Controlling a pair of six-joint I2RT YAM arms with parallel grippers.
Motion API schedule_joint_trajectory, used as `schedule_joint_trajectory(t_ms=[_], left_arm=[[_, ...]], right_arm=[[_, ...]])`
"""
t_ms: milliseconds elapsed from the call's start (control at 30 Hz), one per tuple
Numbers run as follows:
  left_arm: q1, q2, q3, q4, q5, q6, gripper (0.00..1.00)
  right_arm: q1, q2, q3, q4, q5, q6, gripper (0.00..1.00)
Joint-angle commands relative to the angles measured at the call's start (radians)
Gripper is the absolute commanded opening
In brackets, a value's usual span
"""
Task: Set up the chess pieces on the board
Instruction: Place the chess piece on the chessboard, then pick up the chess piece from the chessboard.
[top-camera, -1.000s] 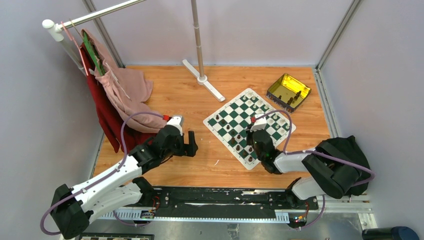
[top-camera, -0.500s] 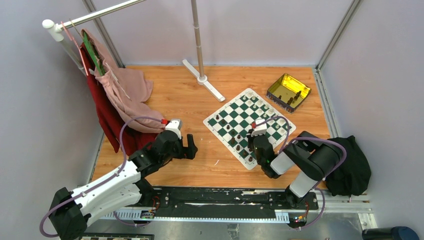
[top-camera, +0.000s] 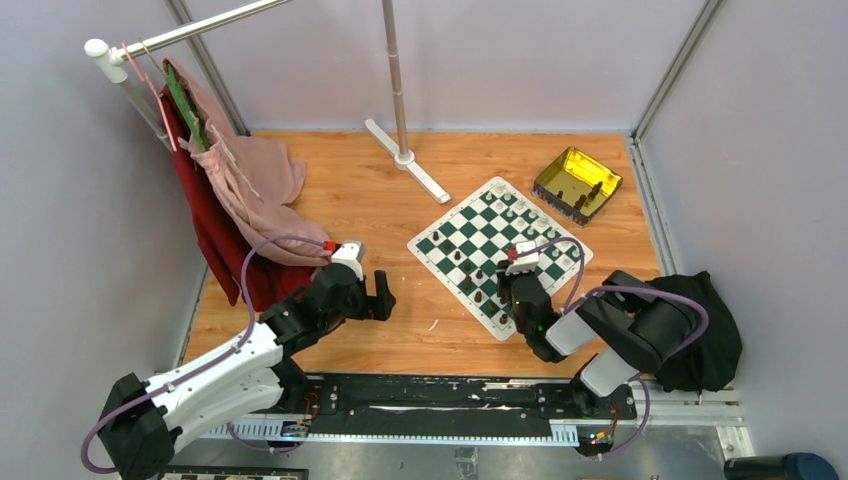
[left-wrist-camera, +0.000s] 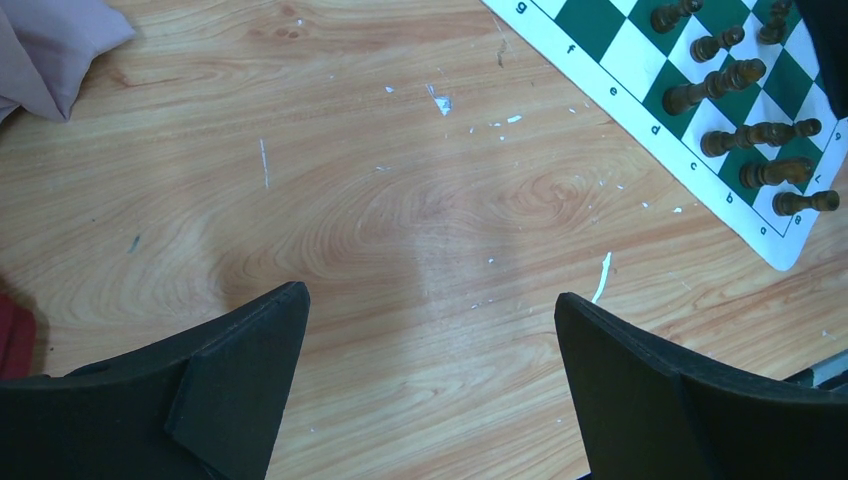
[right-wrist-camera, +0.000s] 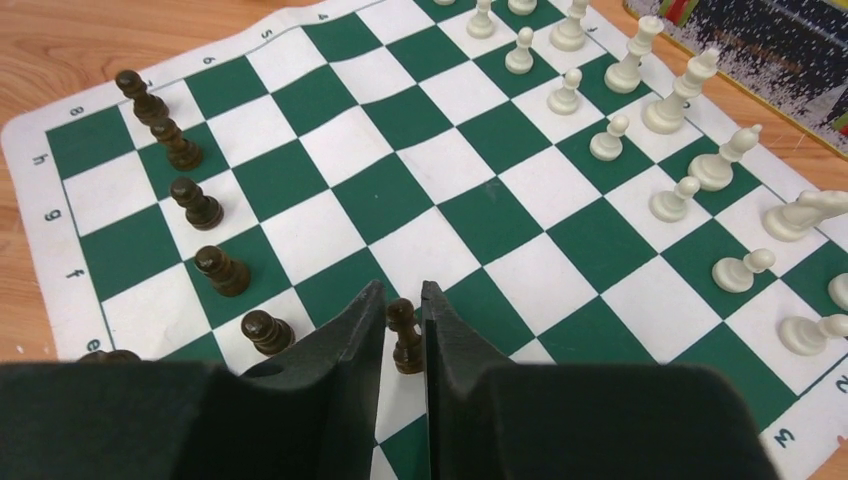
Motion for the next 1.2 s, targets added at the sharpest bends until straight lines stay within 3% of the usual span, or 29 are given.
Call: schedule_joint_trajectory(t_ms=[0,167,367,500,733,900,1033,1167], left_arm=[[-0.007,0.000,0.002,0.020,0.006,-0.001,1.00],[-0.007,0.000,0.014,0.013,0.006,-0.001,1.00],[-0.007,0.020,0.025,0.018,0.014,-0.004,1.00],[-0.007,0.025,0.050,0.012,0.008,-0.005,1.00],[-0.007,0.080,0.129,-0.001,0.015,-0.003,1.00],[-0.007,0.174,0.219,-0.027,0.049,0.011,1.00],[-0.007,0.220,0.267,-0.052,0.059,0.017,1.00],[-0.007,0.223,0.277,-0.039,0.046,0.017,1.00]], right_arm=[[0.020,-0.089,0.005,-0.102,0.049,-0.016,0.26],[0.021,-0.148,0.026,-0.194,0.050,-0.024,0.33],[0.021,-0.189,0.040,-0.248,0.045,-0.029,0.34],[0.018,-0.240,0.128,-0.424,0.029,-0.053,0.34],[-0.036,-0.278,0.451,-1.019,-0.073,-0.024,0.35],[-0.132,-0.206,0.775,-1.501,-0.198,0.036,0.35],[-0.186,-0.106,0.951,-1.756,-0.345,0.007,0.35],[-0.217,0.003,1.066,-1.891,-0.456,-0.024,0.35]])
